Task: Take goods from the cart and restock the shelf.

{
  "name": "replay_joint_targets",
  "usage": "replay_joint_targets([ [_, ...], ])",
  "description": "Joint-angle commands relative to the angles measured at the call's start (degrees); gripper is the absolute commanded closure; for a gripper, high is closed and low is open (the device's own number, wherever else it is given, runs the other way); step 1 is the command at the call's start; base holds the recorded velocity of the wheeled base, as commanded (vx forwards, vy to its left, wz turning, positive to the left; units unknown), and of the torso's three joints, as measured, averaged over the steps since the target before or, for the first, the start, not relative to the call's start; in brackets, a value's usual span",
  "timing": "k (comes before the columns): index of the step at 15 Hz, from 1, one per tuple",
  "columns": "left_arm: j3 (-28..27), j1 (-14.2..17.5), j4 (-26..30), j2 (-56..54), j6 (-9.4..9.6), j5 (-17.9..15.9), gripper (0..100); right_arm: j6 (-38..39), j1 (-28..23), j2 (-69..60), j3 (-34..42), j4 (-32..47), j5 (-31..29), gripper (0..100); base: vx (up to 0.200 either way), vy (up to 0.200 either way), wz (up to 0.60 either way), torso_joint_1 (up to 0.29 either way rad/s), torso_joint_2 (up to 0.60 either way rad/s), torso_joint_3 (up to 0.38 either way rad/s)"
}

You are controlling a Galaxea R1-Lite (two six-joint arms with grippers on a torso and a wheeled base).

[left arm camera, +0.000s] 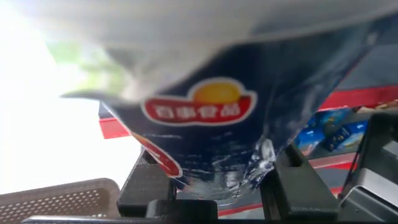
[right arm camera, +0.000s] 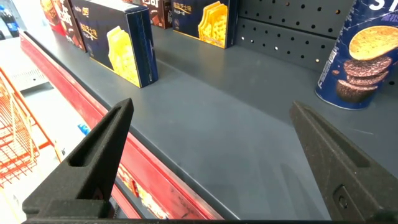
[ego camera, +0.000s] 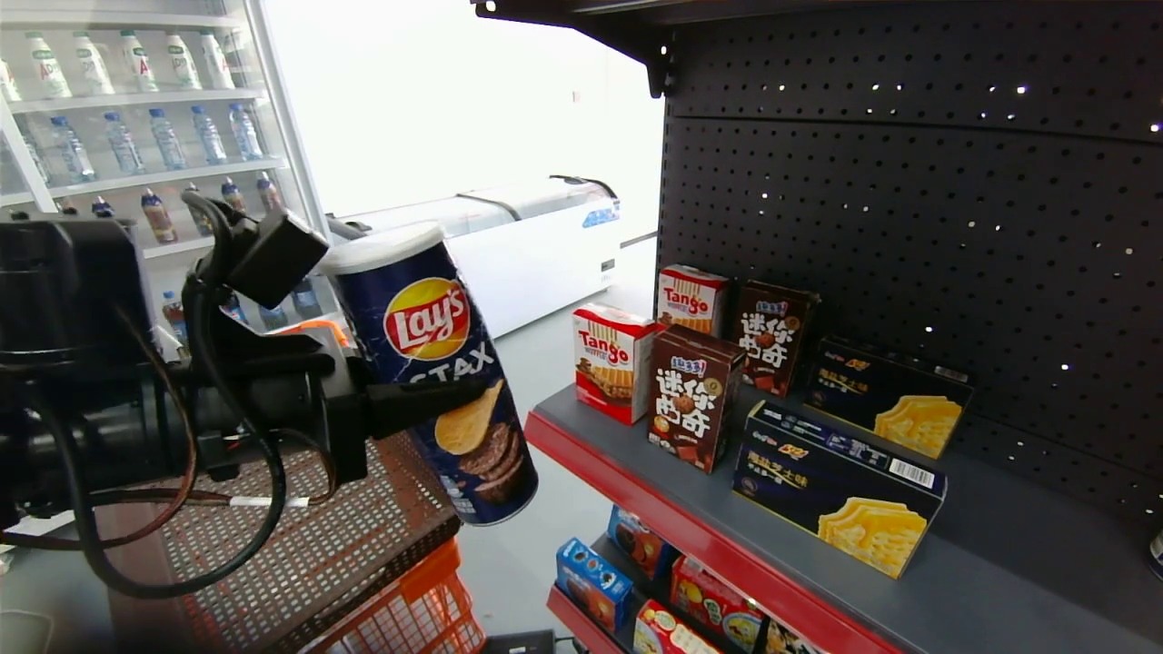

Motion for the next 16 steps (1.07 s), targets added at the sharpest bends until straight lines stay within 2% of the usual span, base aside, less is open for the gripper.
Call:
replay_joint_targets([
  [1, -1.6, -2.0, 1.4, 2.5, 0.08, 0.0, 100, 0.0, 0.0, 0.0, 0.0, 0.0, 0.1, 0, 0.0, 0.0, 0.0, 0.0, 0.0, 0.0],
  [4, -1.5, -6.4, 2.3, 2.5, 0.17, 0.0, 100, 0.0, 0.1, 0.0, 0.0, 0.0, 0.1, 0, 0.0, 0.0, 0.0, 0.0, 0.0, 0.0],
  [7, -1.0, -7.8, 2.3, 3.3, 0.26, 0.1, 100, 0.0, 0.1, 0.0, 0.0, 0.0, 0.0, 0, 0.0, 0.0, 0.0, 0.0, 0.0, 0.0],
  [9, -0.8, -9.0, 2.3, 3.4, 1.05, 0.0, 100, 0.0, 0.0, 0.0, 0.0, 0.0, 0.0, 0, 0.0, 0.0, 0.0, 0.0, 0.0, 0.0],
  [11, -0.9, -11.0, 2.3, 3.6, 1.31, 0.1, 100, 0.0, 0.1, 0.0, 0.0, 0.0, 0.1, 0, 0.0, 0.0, 0.0, 0.0, 0.0, 0.0],
  [16, -1.5, -11.8, 2.3, 3.3, 1.4, 0.1, 100, 0.0, 0.0, 0.0, 0.0, 0.0, 0.0, 0, 0.0, 0.0, 0.0, 0.0, 0.0, 0.0],
])
